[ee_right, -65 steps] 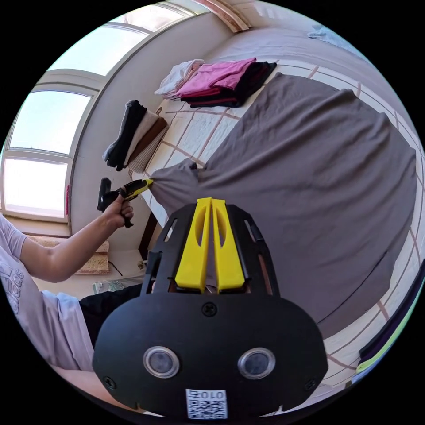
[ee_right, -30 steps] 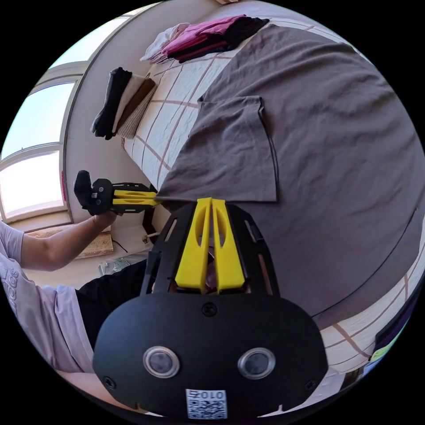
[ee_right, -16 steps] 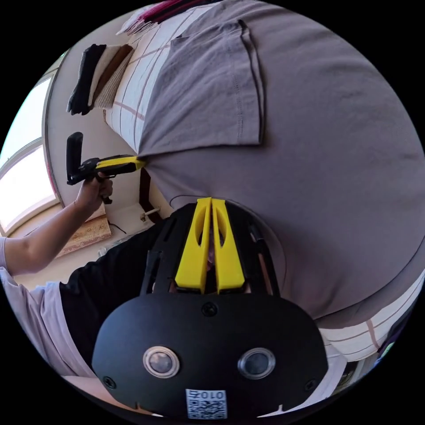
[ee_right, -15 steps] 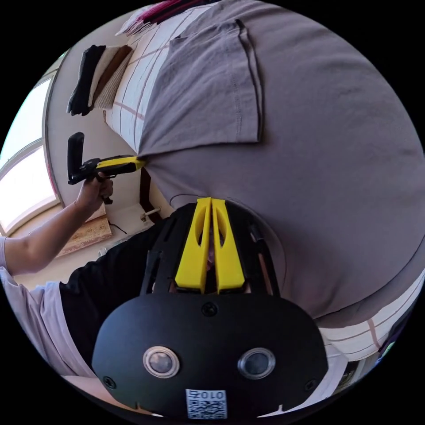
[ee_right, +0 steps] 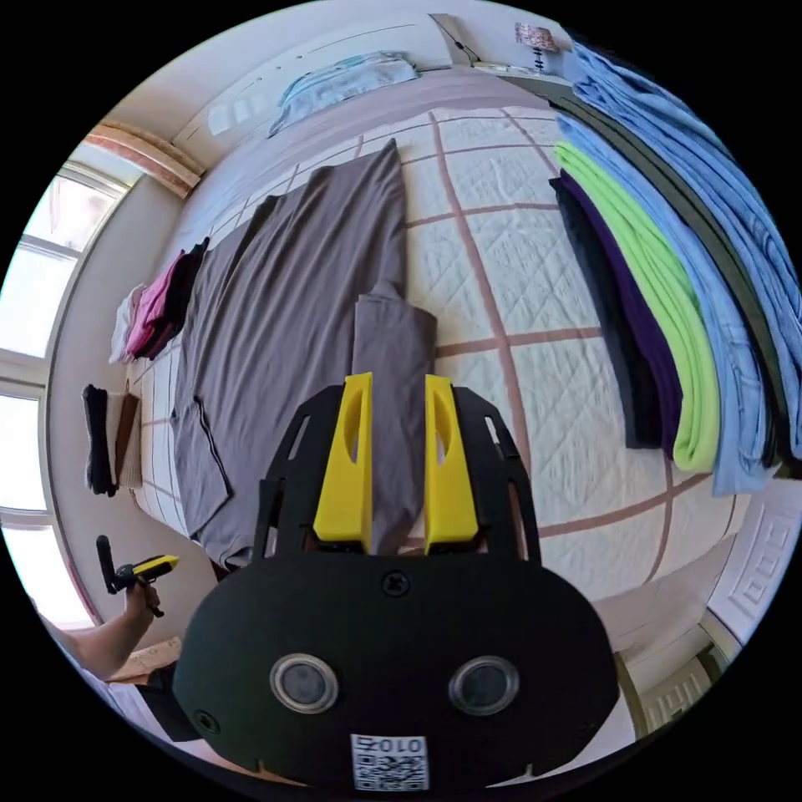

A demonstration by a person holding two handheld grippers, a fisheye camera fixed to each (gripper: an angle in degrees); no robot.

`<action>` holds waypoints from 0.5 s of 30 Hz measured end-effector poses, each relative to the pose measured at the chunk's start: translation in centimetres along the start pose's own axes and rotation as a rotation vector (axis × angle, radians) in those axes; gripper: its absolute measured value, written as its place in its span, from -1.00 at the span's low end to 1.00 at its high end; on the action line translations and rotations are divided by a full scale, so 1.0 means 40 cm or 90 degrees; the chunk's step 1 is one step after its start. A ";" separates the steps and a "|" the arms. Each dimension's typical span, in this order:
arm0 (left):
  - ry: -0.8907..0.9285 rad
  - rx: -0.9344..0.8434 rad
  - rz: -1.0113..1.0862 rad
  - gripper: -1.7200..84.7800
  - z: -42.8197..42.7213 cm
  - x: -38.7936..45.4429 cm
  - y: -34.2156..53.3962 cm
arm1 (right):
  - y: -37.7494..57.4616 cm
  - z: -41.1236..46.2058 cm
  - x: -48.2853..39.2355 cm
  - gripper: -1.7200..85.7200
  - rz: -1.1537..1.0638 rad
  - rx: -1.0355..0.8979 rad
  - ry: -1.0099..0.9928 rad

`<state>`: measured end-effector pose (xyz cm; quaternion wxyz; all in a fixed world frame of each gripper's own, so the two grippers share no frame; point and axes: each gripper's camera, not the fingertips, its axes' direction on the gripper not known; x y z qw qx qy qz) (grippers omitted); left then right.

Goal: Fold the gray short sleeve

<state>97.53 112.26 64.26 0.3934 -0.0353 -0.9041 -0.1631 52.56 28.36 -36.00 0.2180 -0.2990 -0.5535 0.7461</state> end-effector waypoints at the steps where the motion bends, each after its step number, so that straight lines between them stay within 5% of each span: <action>1: 0.007 0.011 0.002 -0.96 -0.002 0.009 -0.013 | -0.019 0.024 0.021 -0.74 0.000 -0.007 -0.001; 6: 0.050 0.060 0.078 -0.96 0.007 0.127 -0.158 | -0.014 0.156 0.055 -0.83 0.005 -0.092 -0.047; 15: 0.092 -0.001 0.230 -0.96 0.073 0.253 -0.239 | 0.180 -0.006 0.236 -0.90 0.126 0.050 -0.151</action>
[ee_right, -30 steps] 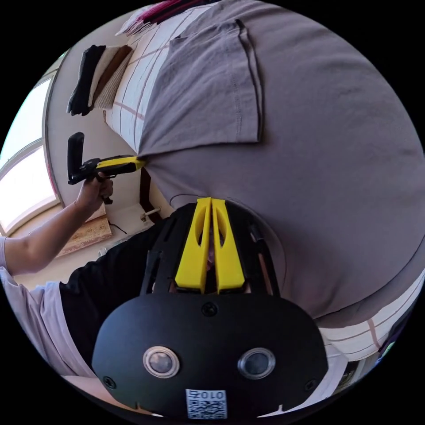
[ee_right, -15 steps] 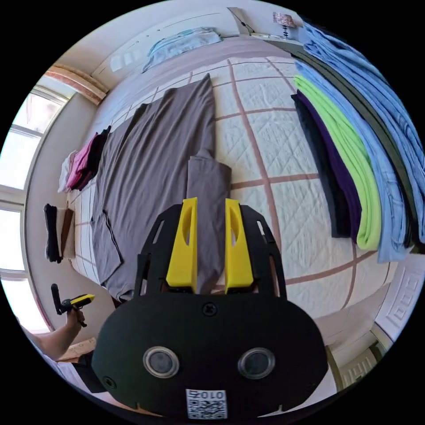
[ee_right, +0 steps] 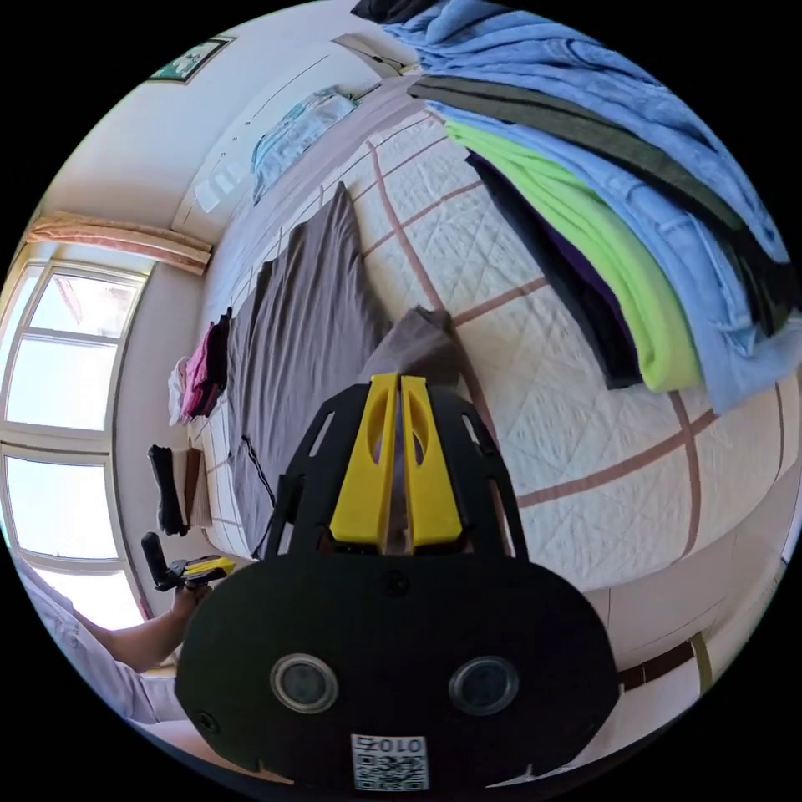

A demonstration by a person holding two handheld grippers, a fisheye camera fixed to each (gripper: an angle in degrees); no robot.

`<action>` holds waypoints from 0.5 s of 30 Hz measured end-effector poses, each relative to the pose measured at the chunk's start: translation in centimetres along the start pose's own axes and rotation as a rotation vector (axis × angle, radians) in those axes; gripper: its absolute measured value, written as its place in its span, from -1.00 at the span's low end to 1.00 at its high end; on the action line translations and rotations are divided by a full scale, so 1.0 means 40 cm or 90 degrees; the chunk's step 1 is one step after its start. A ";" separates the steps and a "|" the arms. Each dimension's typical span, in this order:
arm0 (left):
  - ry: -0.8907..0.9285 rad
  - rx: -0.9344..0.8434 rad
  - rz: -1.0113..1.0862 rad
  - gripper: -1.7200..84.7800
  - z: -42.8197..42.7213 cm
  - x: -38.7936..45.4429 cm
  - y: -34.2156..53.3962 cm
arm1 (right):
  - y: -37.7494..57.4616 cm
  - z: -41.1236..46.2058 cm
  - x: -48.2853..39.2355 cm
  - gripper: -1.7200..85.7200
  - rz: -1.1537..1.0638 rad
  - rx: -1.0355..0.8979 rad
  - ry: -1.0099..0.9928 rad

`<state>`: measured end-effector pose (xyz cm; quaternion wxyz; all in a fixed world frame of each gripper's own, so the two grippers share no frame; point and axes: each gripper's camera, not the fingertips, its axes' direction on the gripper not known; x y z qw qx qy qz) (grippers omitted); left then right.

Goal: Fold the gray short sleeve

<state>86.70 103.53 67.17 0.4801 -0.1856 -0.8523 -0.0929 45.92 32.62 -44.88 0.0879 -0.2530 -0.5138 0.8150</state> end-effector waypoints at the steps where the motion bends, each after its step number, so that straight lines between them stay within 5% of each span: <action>1: 0.005 -0.003 0.002 -0.96 0.006 -0.001 -0.003 | 0.016 -0.018 0.003 -0.90 0.004 0.019 0.011; 8: 0.043 -0.001 0.028 -0.96 0.024 -0.019 -0.044 | 0.073 -0.090 -0.020 -0.89 0.083 0.161 0.134; 12: 0.052 -0.002 0.021 -0.96 0.025 -0.054 -0.037 | 0.078 -0.082 -0.272 -0.88 -0.144 0.184 0.174; 15: 0.051 0.002 0.019 -0.96 0.033 -0.082 -0.041 | 0.131 0.085 -0.468 -0.86 -0.377 -0.010 0.081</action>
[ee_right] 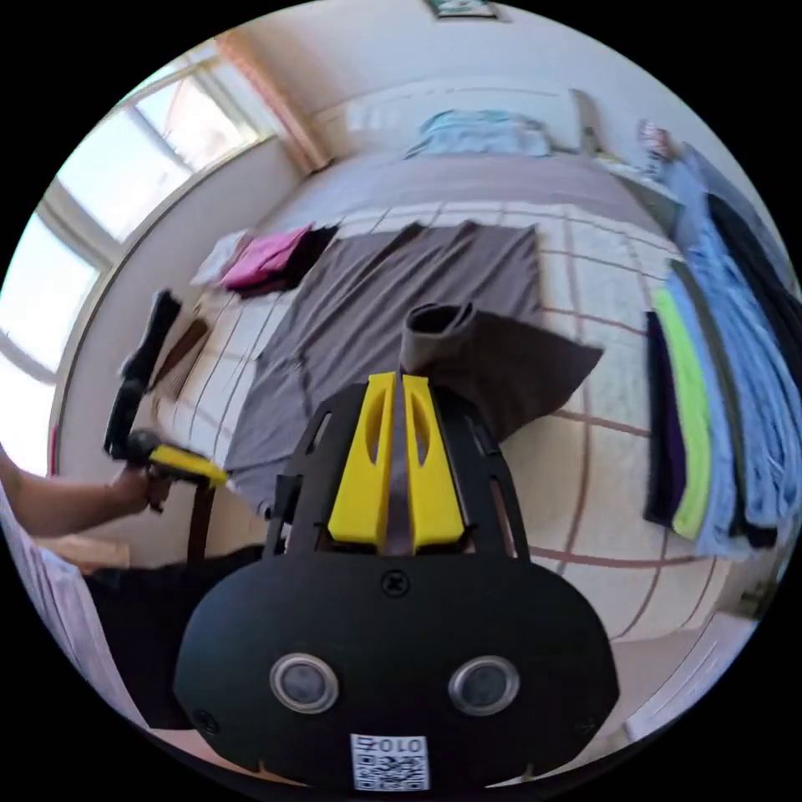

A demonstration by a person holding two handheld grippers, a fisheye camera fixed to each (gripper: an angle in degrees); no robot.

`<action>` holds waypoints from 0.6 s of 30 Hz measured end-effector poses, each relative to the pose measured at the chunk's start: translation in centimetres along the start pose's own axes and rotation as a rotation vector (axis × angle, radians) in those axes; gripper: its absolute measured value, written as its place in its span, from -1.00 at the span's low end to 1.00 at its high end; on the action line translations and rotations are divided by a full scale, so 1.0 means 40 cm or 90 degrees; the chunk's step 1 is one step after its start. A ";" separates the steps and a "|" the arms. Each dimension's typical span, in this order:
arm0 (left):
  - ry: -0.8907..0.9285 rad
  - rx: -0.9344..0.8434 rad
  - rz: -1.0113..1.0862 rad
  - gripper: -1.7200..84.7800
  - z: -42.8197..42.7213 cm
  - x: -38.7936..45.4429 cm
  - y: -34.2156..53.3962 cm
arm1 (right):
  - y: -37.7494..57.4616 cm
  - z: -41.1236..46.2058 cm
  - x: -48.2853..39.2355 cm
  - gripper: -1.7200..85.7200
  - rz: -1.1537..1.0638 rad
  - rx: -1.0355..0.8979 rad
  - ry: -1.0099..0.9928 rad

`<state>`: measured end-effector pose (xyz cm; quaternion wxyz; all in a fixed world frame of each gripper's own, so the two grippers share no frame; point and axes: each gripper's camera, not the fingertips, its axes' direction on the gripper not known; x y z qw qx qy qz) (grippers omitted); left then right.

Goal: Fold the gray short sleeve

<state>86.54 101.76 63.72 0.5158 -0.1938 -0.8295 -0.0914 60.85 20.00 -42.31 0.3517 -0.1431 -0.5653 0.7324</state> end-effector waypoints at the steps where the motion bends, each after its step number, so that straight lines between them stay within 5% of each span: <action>1: -0.003 0.000 0.001 -0.96 0.002 -0.005 -0.004 | 0.002 0.090 -0.077 -0.85 -0.079 -0.104 -0.068; 4: -0.009 0.004 0.001 -0.96 0.007 -0.034 -0.038 | 0.065 0.201 -0.193 -0.84 -0.177 -0.230 -0.080; 10: -0.076 -0.026 0.077 -0.96 0.037 -0.023 -0.111 | 0.178 0.133 -0.061 -0.76 0.006 -0.169 0.051; 18: -0.135 -0.145 0.417 -0.92 0.298 0.216 -0.174 | 0.226 0.193 0.082 -0.73 0.086 -0.208 0.070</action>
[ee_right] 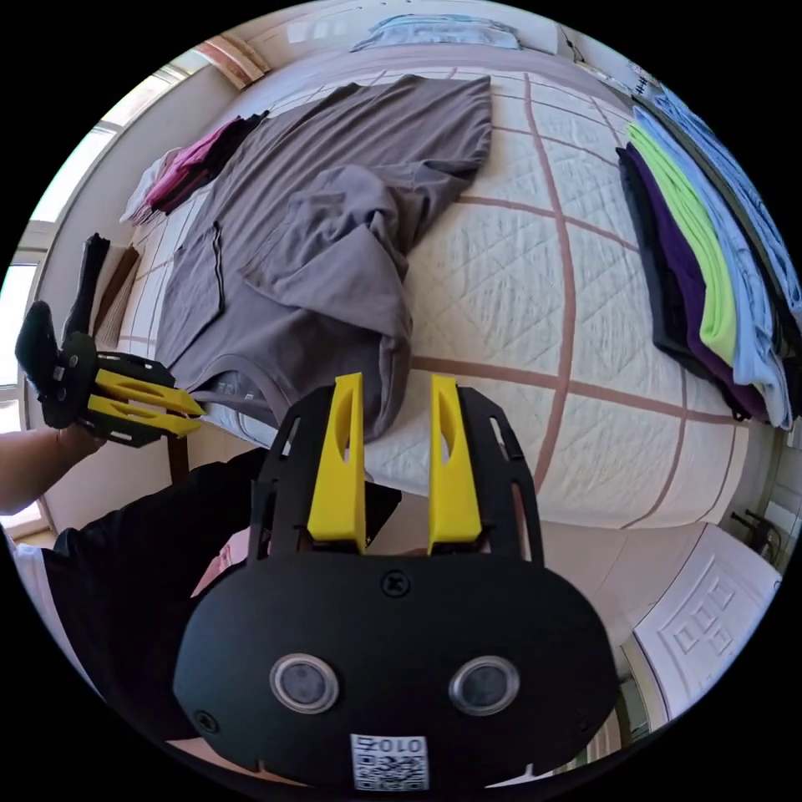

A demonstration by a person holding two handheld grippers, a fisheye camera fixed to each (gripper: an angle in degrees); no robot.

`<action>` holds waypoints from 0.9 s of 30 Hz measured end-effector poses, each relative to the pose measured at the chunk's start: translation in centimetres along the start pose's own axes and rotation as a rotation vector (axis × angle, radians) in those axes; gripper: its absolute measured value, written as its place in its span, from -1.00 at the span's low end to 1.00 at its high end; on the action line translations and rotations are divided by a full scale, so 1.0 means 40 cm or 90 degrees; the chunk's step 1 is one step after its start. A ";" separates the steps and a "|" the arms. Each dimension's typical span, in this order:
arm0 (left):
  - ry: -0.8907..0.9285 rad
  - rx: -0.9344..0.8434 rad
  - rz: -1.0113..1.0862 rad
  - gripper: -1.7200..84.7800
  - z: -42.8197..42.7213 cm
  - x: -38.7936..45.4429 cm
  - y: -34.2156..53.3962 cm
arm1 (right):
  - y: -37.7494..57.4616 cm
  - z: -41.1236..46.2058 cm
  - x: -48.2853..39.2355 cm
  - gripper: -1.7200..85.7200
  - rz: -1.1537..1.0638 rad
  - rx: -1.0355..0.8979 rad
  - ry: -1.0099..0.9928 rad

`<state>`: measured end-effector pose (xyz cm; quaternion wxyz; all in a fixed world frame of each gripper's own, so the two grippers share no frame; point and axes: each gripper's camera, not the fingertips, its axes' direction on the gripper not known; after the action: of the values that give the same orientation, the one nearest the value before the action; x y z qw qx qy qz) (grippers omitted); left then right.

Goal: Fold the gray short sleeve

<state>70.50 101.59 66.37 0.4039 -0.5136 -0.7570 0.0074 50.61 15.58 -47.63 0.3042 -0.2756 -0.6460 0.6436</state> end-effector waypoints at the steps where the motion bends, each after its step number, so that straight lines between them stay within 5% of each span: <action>1: 0.003 0.004 0.012 -0.91 0.010 0.007 -0.019 | -0.009 0.026 0.000 -0.75 0.007 -0.010 -0.012; 8: 0.081 0.030 0.015 -0.87 0.141 -0.023 -0.218 | -0.021 0.022 0.026 -0.87 0.073 -0.009 -0.059; 18: 0.254 -0.090 0.066 -0.88 0.331 -0.017 -0.240 | 0.067 0.089 0.064 -0.88 0.124 -0.072 -0.059; 23: 0.203 0.003 0.024 -0.89 0.190 -0.108 -0.193 | 0.106 0.056 0.065 -0.87 0.116 -0.074 -0.039; 27: 0.078 0.104 -0.067 -0.90 0.032 -0.273 -0.151 | 0.101 -0.079 0.044 -0.87 0.073 0.049 0.028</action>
<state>66.65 90.67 61.48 0.4893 -0.4381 -0.7539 0.0163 51.67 19.07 -51.65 0.2918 -0.3144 -0.5972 0.6777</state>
